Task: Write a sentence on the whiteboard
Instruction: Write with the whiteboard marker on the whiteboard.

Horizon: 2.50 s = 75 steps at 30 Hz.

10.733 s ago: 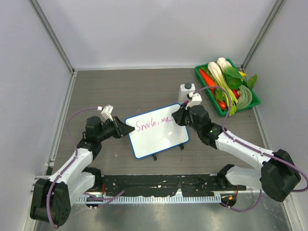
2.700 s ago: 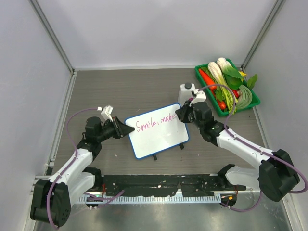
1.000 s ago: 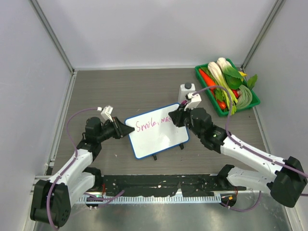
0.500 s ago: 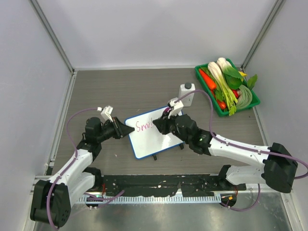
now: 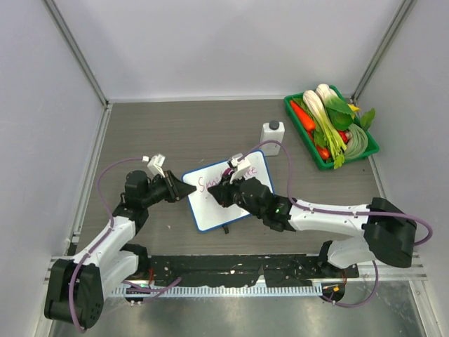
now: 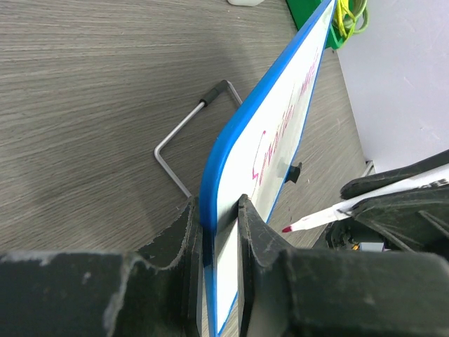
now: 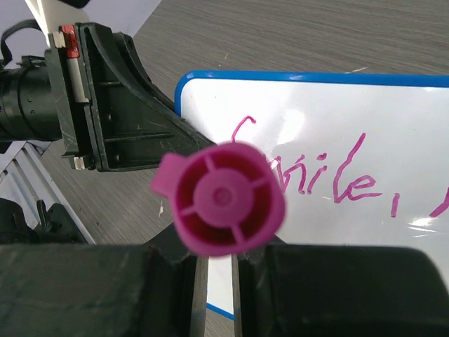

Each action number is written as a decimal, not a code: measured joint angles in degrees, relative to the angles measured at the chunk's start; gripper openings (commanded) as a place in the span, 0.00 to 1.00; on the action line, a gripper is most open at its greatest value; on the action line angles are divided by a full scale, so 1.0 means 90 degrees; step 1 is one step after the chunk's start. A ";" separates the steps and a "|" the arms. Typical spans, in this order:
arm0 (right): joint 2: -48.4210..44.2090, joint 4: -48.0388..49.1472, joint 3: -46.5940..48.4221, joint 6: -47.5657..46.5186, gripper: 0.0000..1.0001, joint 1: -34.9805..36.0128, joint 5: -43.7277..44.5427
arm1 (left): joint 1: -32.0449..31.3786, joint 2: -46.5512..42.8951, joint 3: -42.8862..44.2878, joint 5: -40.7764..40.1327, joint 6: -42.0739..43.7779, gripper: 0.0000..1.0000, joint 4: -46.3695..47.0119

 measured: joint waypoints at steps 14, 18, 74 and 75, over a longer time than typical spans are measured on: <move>0.0510 0.0231 0.0019 0.0117 0.01 0.0129 0.0330 | 0.0005 0.0010 0.0000 0.0024 0.0002 0.00 0.0010; 0.0619 0.0228 0.0034 0.0119 0.01 0.0131 0.0372 | 0.0005 0.0010 0.0000 0.0022 0.0002 0.00 0.0007; 0.0571 -0.0180 0.0537 0.0350 0.01 0.0114 0.0357 | 0.0017 -0.0046 0.0000 0.0041 0.0007 0.00 -0.0007; 0.0590 -0.0219 0.0537 0.0350 0.01 0.0114 0.0369 | 0.0017 -0.0046 0.0000 0.0041 0.0007 0.00 -0.0007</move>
